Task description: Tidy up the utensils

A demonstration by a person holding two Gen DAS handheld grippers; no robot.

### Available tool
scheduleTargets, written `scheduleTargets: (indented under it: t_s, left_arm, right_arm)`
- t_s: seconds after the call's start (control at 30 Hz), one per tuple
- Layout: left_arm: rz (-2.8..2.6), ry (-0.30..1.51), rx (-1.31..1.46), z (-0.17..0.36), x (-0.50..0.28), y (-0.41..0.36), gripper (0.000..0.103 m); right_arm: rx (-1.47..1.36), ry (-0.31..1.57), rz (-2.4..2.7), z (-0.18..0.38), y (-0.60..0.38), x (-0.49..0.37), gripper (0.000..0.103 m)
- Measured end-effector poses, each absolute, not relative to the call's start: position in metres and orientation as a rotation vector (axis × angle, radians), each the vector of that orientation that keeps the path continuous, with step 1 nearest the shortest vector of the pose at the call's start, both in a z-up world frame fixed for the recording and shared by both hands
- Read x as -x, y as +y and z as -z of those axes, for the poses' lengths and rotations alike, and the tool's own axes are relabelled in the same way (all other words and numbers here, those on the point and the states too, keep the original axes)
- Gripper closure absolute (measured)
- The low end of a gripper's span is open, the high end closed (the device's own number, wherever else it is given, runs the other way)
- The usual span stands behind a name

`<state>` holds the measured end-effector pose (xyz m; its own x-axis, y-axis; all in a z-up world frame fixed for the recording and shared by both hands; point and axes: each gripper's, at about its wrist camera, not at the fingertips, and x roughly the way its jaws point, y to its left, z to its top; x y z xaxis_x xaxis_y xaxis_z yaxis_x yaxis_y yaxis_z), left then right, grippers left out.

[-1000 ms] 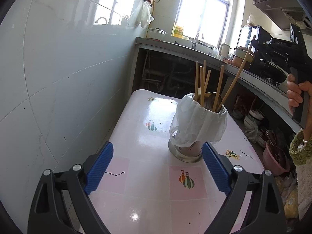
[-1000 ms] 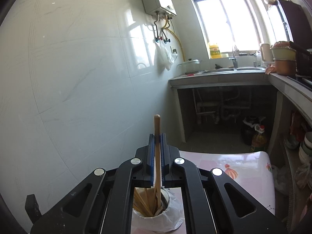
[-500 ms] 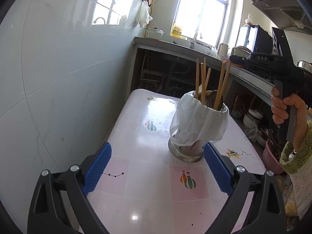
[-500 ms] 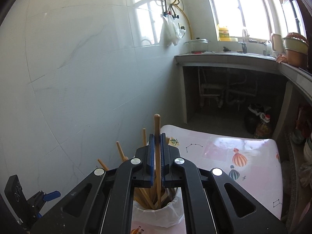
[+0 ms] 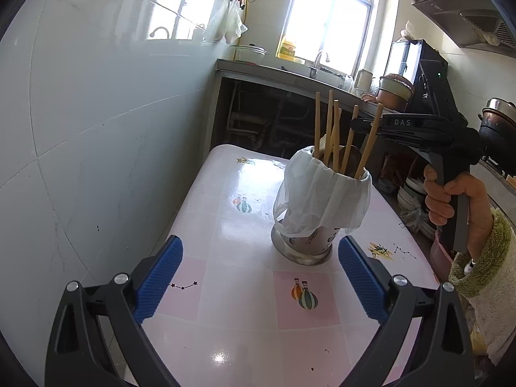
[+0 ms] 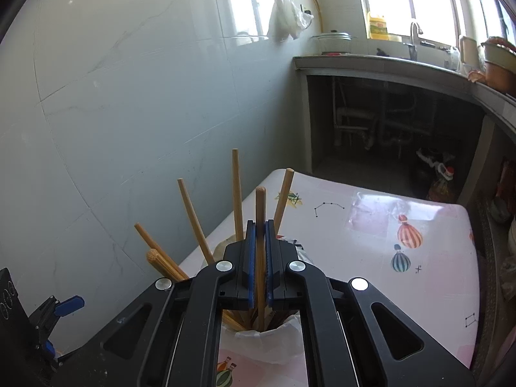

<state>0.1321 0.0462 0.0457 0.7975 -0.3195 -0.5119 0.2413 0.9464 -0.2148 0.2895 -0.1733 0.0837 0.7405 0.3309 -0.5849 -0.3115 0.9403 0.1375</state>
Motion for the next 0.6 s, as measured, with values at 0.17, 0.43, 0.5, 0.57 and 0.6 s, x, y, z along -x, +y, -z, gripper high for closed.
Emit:
scheduleTargets:
  t_s: [0.17,0.43,0.5,0.57,0.6]
  left_arm:
    - [0.305,0.569,0.136,-0.049,-0.128,0.044,0.007]
    - [0.31,0.547,0.15,-0.058,-0.118,0.041,0.006]
    - [0.314,0.545,0.152,-0.06,-0.113,0.039,0.006]
    - [0.318,0.549,0.149,-0.062,-0.108,0.036,0.006]
    - [0.317,0.555,0.146,-0.062,-0.106,0.034,0.006]
  right_arm:
    - [-0.072,0.648,-0.365,-0.091,-0.181,-0.28,0.096]
    - [-0.184,0.566,-0.376,-0.117,-0.217,-0.231,0.07]
    - [-0.214,0.552,-0.372,-0.116,-0.23,-0.208,0.065]
    - [-0.236,0.545,-0.352,-0.111,-0.241,-0.184,0.054]
    - [-0.243,0.548,-0.336,-0.107,-0.246,-0.176,0.05]
